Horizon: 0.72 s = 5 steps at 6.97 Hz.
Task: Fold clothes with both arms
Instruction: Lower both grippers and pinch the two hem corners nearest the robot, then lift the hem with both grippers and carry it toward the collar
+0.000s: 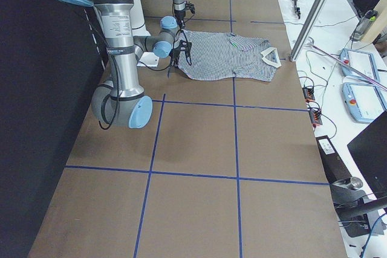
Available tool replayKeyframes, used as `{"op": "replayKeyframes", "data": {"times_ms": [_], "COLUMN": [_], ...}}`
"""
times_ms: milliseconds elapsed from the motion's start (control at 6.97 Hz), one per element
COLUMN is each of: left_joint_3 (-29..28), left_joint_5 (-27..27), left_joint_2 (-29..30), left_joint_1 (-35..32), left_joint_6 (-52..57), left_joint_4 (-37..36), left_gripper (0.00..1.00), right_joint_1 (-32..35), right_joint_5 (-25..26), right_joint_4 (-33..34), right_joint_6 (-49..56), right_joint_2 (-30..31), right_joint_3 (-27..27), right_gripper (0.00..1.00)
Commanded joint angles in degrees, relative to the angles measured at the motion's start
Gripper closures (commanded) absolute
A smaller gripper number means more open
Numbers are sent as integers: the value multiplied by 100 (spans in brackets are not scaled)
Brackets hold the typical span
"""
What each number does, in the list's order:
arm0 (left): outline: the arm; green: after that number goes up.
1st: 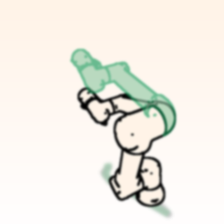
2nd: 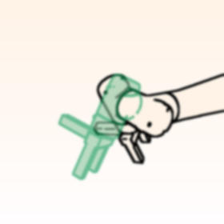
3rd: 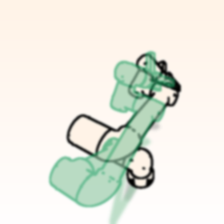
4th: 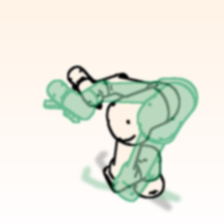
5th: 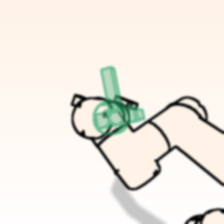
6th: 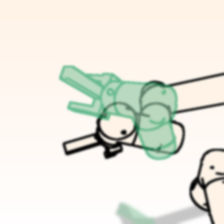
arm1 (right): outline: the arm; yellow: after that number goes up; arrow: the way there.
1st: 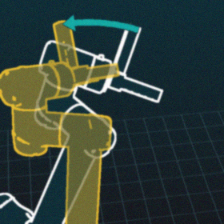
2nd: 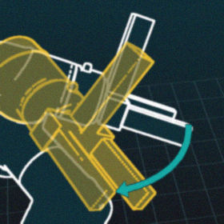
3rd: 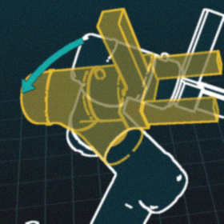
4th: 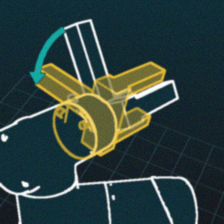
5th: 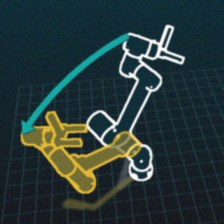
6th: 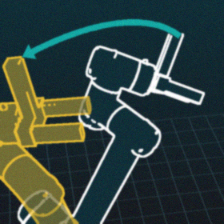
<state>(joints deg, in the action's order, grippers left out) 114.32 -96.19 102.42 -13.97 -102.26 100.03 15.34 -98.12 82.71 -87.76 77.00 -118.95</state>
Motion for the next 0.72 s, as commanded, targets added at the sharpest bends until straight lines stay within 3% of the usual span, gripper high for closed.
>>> {"op": "replayKeyframes", "data": {"times_ms": [0,574], "left_joint_3": [334,1661], "left_joint_5": [-23,-287], "left_joint_2": [23,85], "left_joint_1": [-18,262], "left_joint_6": [-5,338], "left_joint_4": [-175,-1626], "left_gripper": [100,100], "right_joint_1": [74,-12], "right_joint_5": [-154,-595], "right_joint_4": [0,44], "right_joint_6": [5,5], "right_joint_2": [112,893], "right_joint_3": [-179,-1153], "right_gripper": [100,100]}}
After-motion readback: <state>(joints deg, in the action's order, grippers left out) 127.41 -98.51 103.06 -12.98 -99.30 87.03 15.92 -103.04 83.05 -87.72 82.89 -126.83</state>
